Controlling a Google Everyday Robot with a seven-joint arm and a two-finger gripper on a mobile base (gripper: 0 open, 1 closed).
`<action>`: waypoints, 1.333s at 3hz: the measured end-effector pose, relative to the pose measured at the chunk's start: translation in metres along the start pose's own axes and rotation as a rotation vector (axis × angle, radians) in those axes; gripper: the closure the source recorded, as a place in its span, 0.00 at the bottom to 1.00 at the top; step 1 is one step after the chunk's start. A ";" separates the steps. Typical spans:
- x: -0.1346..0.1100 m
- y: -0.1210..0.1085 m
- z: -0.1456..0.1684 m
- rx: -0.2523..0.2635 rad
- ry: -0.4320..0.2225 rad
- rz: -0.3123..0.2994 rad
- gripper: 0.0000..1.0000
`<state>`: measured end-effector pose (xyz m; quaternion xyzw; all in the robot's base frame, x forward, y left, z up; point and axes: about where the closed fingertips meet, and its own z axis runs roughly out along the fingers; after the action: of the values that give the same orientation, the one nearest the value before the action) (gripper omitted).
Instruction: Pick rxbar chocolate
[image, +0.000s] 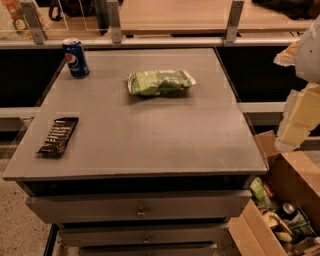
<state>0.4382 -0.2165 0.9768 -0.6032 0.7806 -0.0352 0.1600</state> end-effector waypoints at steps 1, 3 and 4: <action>0.000 0.000 0.000 0.000 0.000 0.000 0.00; -0.039 0.014 0.008 -0.020 -0.007 -0.073 0.00; -0.088 0.027 0.021 -0.047 -0.002 -0.140 0.00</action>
Offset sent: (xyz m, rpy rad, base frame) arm -0.0039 0.0165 -0.0018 -0.0064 0.0105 0.0381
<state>0.4387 -0.1228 0.9682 -0.6598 0.7371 -0.0273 0.1435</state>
